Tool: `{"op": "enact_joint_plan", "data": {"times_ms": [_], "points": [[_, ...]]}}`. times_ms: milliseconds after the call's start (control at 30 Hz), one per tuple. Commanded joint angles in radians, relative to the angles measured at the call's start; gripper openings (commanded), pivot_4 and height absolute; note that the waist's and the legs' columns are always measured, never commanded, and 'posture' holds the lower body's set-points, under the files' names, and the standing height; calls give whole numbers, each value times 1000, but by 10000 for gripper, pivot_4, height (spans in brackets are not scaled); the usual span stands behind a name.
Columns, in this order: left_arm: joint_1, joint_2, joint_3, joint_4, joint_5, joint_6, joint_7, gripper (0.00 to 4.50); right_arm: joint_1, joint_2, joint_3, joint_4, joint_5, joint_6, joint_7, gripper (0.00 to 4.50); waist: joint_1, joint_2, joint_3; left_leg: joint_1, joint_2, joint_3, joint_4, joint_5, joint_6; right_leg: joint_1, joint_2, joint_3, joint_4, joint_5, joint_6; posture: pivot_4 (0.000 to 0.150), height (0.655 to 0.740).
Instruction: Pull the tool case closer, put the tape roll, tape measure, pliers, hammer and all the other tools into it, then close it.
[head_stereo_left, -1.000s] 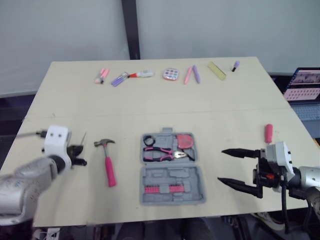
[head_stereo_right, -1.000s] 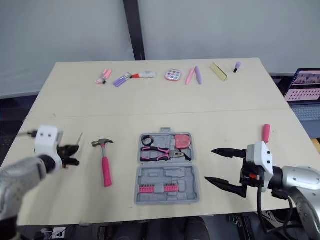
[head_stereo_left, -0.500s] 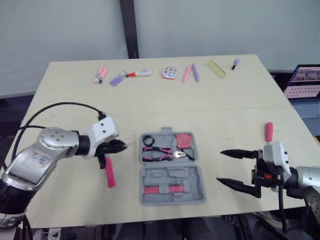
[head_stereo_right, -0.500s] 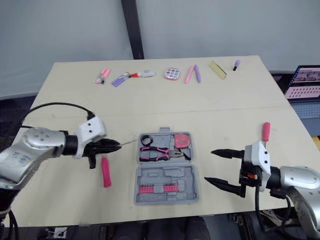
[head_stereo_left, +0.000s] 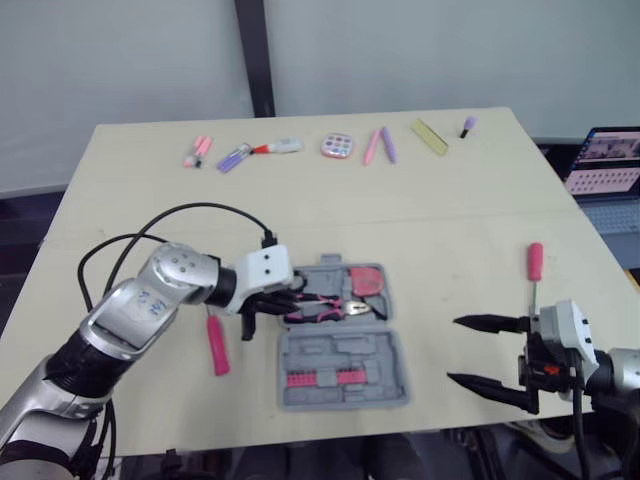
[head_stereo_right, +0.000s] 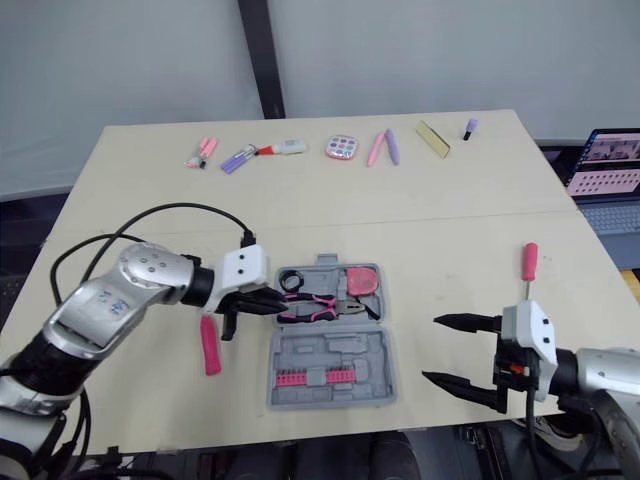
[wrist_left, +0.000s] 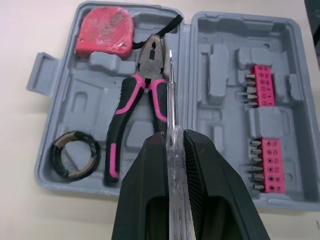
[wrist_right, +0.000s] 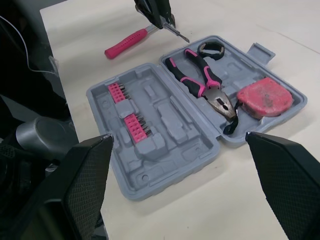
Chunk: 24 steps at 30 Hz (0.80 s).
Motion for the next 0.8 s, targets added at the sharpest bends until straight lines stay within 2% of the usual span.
{"op": "enact_joint_plan", "data": {"times_ms": [33, 433, 800], "points": [[-19, -47, -53, -37, 27, 29, 2, 370, 6, -13, -37, -30, 11, -14, 18, 45000, 0, 0, 0, 0, 0, 0, 1, 0, 0, 0, 0, 0, 0, 0, 0, 1500, 7400], [-75, -176, -212, 8, 147, 99, 50, 370, 23, -10, -41, -29, 6, -16, 16, 45000, 2, 0, 0, 0, 0, 0, 1, 0, 0, 1, 0, 0, 0, 0, 0, 1500, 7400], [-102, -254, -283, 67, 232, 116, 73, 370, 23, -10, -43, -25, 6, -14, 15, 45000, 4, 0, 0, 0, 0, 0, 2, 0, 0, 1, 0, 0, 0, 0, 1, 1500, 7400]]}}
